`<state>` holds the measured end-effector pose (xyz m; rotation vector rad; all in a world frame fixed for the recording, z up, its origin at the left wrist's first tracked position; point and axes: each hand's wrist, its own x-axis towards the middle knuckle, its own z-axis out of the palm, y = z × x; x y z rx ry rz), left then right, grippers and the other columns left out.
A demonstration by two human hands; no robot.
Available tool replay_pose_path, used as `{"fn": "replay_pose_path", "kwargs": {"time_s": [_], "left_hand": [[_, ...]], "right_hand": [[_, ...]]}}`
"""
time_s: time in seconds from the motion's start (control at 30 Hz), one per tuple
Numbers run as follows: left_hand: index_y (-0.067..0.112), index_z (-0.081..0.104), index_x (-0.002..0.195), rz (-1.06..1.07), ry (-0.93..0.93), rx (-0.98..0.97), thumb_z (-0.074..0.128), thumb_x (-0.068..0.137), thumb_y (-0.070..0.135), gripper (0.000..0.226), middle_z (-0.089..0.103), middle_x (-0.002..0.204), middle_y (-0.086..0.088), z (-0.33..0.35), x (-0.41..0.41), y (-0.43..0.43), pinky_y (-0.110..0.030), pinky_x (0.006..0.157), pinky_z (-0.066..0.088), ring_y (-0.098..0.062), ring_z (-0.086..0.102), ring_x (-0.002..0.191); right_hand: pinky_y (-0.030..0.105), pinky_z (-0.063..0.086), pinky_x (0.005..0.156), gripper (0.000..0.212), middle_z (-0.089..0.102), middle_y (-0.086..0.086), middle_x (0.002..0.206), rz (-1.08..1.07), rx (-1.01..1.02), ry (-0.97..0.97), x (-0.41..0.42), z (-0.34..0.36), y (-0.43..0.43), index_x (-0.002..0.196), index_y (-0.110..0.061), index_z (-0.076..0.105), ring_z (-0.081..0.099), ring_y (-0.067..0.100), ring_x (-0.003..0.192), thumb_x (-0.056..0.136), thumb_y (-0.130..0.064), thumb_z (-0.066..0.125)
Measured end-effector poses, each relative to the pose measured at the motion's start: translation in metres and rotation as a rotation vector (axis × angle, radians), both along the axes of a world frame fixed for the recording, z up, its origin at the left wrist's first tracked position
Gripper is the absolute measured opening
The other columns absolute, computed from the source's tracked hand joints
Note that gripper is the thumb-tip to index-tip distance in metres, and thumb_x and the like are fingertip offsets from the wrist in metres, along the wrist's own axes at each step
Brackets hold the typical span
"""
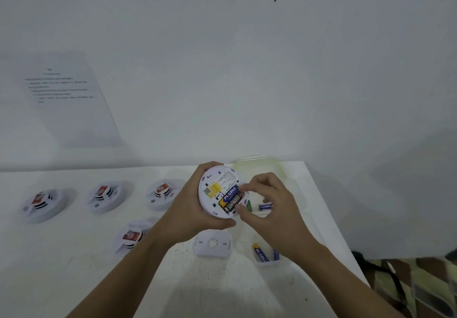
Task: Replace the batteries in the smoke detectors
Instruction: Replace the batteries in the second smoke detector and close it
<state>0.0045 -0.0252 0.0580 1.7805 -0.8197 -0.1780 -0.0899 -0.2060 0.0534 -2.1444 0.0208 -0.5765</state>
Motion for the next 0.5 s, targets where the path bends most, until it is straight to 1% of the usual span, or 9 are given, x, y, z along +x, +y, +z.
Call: {"fn": "replay_pose_path", "kwargs": {"time_s": [0.07, 0.17, 0.27, 0.37, 0.5], "left_hand": [[0.026, 0.046, 0.134, 0.004, 0.003, -0.01, 0.096, 0.058, 0.0, 0.095, 0.061, 0.121, 0.021, -0.003, -0.001, -0.006, -0.018, 0.082, 0.057, -0.008, 0.061, 0.117], [0.025, 0.045, 0.135, 0.01, 0.014, -0.014, 0.095, 0.058, -0.001, 0.096, 0.061, 0.122, 0.017, -0.008, -0.002, -0.014, -0.022, 0.083, 0.058, -0.008, 0.062, 0.116], [0.022, 0.045, 0.135, 0.01, 0.023, -0.014, 0.095, 0.058, -0.003, 0.095, 0.061, 0.119, 0.02, -0.011, -0.003, -0.022, -0.019, 0.082, 0.057, -0.004, 0.062, 0.114], [0.024, 0.044, 0.132, 0.012, 0.025, -0.006, 0.093, 0.059, -0.005, 0.092, 0.061, 0.112, 0.03, -0.012, -0.005, -0.028, -0.012, 0.079, 0.053, 0.003, 0.062, 0.109], [0.026, 0.043, 0.131, 0.01, 0.023, -0.006, 0.092, 0.061, -0.005, 0.091, 0.061, 0.113, 0.032, -0.013, -0.004, -0.032, -0.011, 0.08, 0.053, 0.003, 0.062, 0.111]], "right_hand": [[0.008, 0.048, 0.073, 0.029, 0.058, -0.008, 0.106, -0.029, 0.037, -0.021, -0.003, -0.005, -0.002, 0.106, -0.02, 0.074, 0.059, 0.007, 0.102, 0.078, -0.02, 0.083], [0.016, 0.054, 0.073, 0.025, 0.064, -0.012, 0.101, -0.083, 0.046, -0.019, -0.004, -0.008, -0.008, 0.098, -0.019, 0.074, 0.065, 0.007, 0.092, 0.076, -0.023, 0.086], [0.024, 0.059, 0.073, 0.023, 0.064, -0.012, 0.101, -0.065, 0.121, 0.031, -0.001, -0.01, -0.015, 0.095, -0.018, 0.075, 0.066, 0.006, 0.09, 0.075, -0.019, 0.086], [0.025, 0.059, 0.074, 0.025, 0.062, -0.009, 0.103, -0.062, 0.158, 0.068, 0.001, -0.011, -0.017, 0.097, -0.017, 0.073, 0.066, 0.007, 0.09, 0.076, -0.02, 0.086], [0.024, 0.06, 0.075, 0.031, 0.058, -0.005, 0.108, -0.058, 0.157, 0.097, 0.001, -0.01, -0.017, 0.1, -0.018, 0.069, 0.065, 0.011, 0.095, 0.075, -0.023, 0.086]]}}
